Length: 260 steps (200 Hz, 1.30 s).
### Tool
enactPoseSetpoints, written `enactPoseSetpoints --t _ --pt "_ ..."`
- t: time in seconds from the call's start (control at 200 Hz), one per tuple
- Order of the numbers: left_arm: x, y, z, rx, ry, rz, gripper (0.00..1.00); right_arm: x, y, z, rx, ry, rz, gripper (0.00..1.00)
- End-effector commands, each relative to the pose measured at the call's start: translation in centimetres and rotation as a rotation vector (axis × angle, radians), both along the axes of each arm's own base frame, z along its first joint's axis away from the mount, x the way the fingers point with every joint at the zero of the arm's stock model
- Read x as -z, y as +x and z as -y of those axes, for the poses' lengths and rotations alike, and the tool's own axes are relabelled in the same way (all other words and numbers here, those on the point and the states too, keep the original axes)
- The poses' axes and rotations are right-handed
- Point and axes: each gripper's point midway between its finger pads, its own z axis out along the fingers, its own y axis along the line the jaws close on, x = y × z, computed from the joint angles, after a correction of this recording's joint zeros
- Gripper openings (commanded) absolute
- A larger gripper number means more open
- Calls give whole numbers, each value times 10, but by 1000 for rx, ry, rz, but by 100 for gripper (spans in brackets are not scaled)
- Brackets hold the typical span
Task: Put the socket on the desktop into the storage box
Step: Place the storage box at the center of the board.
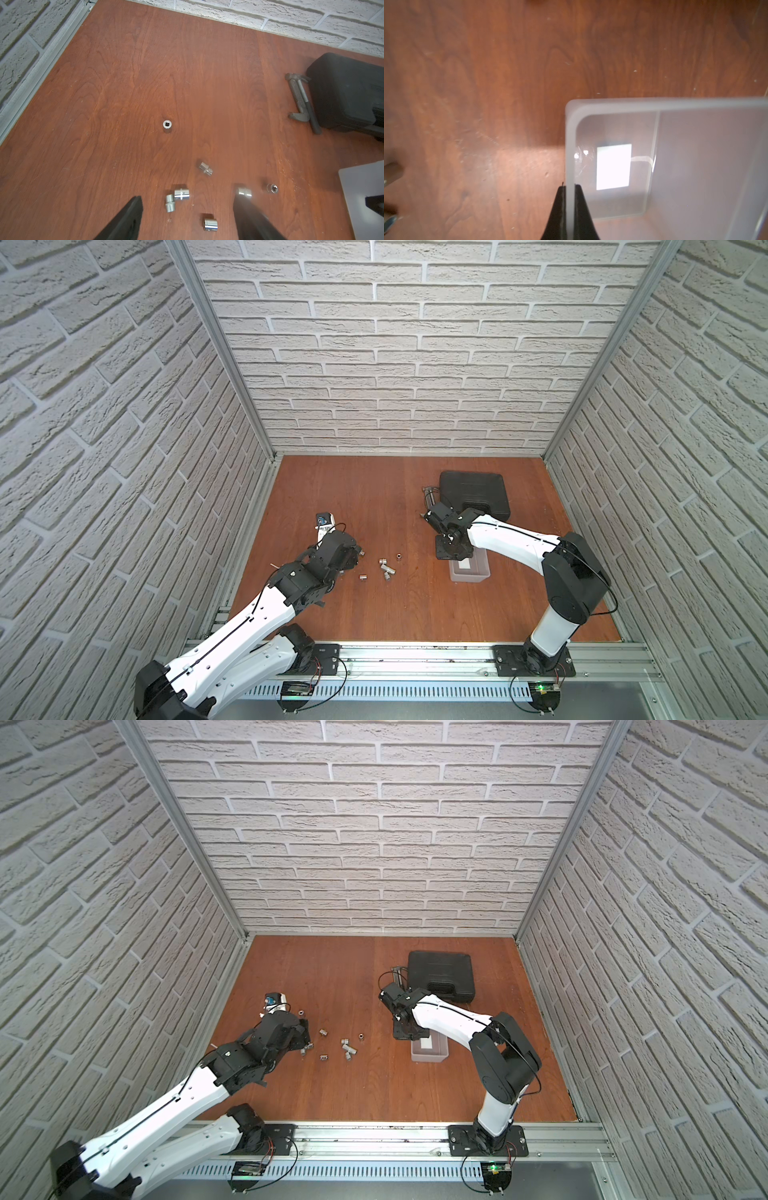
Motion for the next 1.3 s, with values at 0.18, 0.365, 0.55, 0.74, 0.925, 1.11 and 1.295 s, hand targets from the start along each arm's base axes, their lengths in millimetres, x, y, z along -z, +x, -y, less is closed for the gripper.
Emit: enactPoseSetpoints --t 0.18,0.365,0.55,0.74,0.925,1.11,1.295 --pt "-5 9 -3 -36 17 17 75 -31 -4 -53 -46 -21 87 2" --pt "2 4 -8 -52 11 -1 75 -23 6 -74 -5 -9 74 2" --pt "6 -4 -20 -82 -12 1 77 -9 11 -81 -5 -15 64 2" --pt "12 -7 -31 -119 -53 -13 80 -16 11 -91 -46 -9 78 49" --pt "12 1 -39 -152 -104 -63 78 -51 9 -90 -84 -20 145 61" --pt "13 19 -37 -129 -149 -142 79 -115 0 -85 -136 52 360 62" --pt "23 50 -32 -103 -198 -175 74 -145 -12 -42 -41 172 644 71"
